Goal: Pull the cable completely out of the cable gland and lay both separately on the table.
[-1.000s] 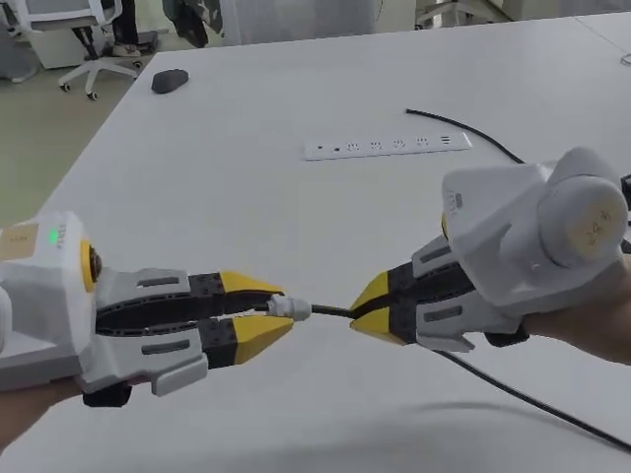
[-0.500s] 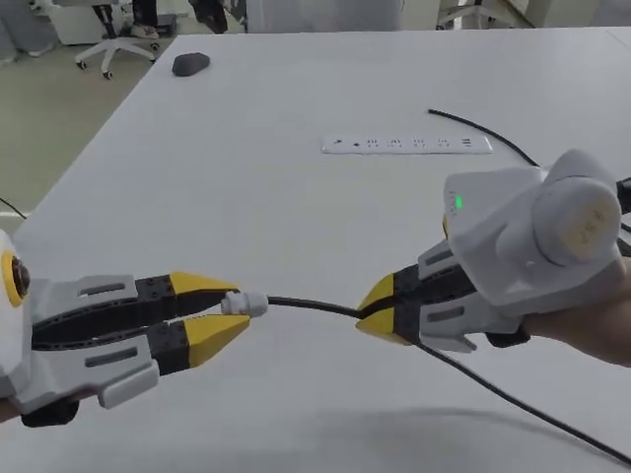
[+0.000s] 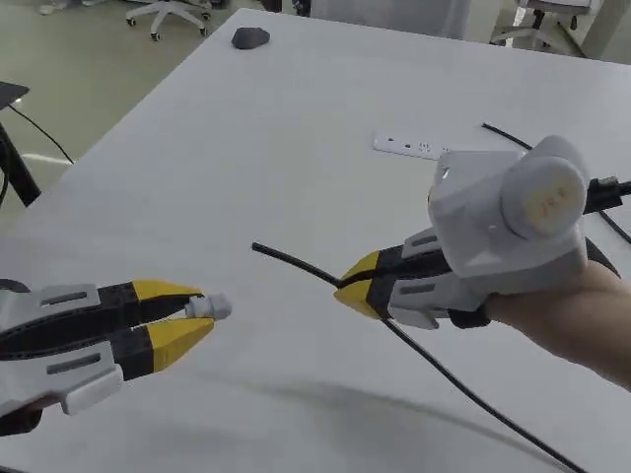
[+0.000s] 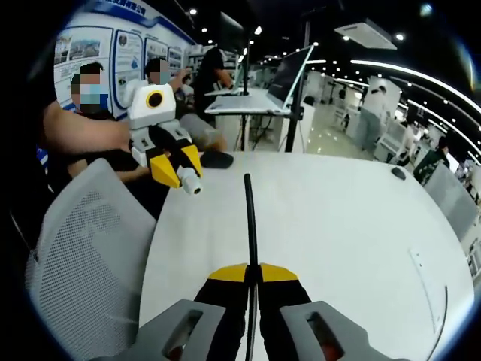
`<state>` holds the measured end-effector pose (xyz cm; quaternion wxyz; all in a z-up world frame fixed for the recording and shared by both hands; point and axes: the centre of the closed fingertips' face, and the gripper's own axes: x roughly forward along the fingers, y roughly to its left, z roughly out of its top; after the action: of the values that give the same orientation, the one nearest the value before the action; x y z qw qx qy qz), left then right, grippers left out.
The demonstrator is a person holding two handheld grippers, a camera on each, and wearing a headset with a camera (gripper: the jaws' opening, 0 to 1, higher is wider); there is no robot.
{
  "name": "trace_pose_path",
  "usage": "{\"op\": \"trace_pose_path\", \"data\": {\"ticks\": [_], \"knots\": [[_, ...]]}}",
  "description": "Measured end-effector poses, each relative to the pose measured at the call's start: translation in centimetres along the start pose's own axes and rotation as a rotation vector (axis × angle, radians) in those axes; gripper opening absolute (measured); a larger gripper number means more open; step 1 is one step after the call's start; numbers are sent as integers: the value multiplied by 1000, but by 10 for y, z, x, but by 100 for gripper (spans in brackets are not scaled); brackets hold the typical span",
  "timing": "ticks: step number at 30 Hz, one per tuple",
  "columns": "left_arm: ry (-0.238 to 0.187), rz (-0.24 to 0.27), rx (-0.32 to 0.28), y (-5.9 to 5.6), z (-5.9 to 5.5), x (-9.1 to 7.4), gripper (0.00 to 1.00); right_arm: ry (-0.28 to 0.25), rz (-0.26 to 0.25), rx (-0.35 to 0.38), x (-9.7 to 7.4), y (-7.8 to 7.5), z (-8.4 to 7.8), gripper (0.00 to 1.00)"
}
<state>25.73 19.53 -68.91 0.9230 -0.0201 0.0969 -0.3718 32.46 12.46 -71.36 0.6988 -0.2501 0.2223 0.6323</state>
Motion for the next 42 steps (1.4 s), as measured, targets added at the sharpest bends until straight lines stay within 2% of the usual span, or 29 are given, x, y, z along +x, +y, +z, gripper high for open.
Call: {"op": "trace_pose_path", "data": {"ticks": [4,6,7,10,11,12,13,15,16,17,18,19,20,21,23,24,26,27,29,31,32,33,36,41,42], "knots": [[-13,75,-8,15,-12,-15,15,-13,24,19,27,7,14,0],[-30,96,-25,18,-16,-19,15,-68,72,100,39,17,25,0],[-31,126,-24,22,-22,-22,15,-90,83,140,47,21,30,0],[-46,177,-40,29,-34,-27,15,-127,74,162,68,25,37,0],[-41,190,-30,30,-41,-28,15,-147,108,198,77,32,40,0],[-36,191,-29,30,-43,-28,15,-149,110,206,80,33,41,0],[6,232,-24,35,-57,-29,15,-149,94,214,88,33,41,0],[25,248,-24,37,-68,-29,15,-154,103,243,103,37,42,0],[28,277,-28,42,-73,-30,15,-160,97,252,111,38,43,0],[10,315,-58,48,-76,-32,15,-160,96,265,117,38,43,0],[-3,326,-84,50,-78,-33,15,-157,93,299,124,38,42,0],[-37,354,-139,56,-77,-36,15,-161,90,305,128,38,42,0],[-54,382,-147,61,-77,-38,15,-162,85,331,134,37,40,0],[-39,368,-123,60,-81,-38,15,-155,76,342,138,36,37,0],[-11,400,-95,66,-88,-38,15,-145,53,348,145,31,32,0],[0,397,-98,66,-92,-37,15,-124,27,385,150,27,26,0],[48,426,-74,71,-103,-38,15,-124,17,420,155,22,22,0],[52,420,-78,70,-105,-36,15,-124,9,417,159,20,21,0],[67,443,-64,73,-110,-35,15,-117,1,409,164,20,18,0],[67,437,-70,72,-111,-33,15,-110,-16,399,169,18,15,0],[68,452,-58,74,-112,-34,15,-109,-17,400,169,18,14,0],[67,442,-68,73,-113,-34,15,-103,-36,403,171,15,12,0],[72,438,-81,74,-117,-34,15,-99,-53,398,174,12,8,0],[59,449,-90,77,-115,-34,15,-89,-52,355,178,13,6,0],[58,447,-92,77,-115,-34,15,-91,-66,333,179,11,6,0]]}}
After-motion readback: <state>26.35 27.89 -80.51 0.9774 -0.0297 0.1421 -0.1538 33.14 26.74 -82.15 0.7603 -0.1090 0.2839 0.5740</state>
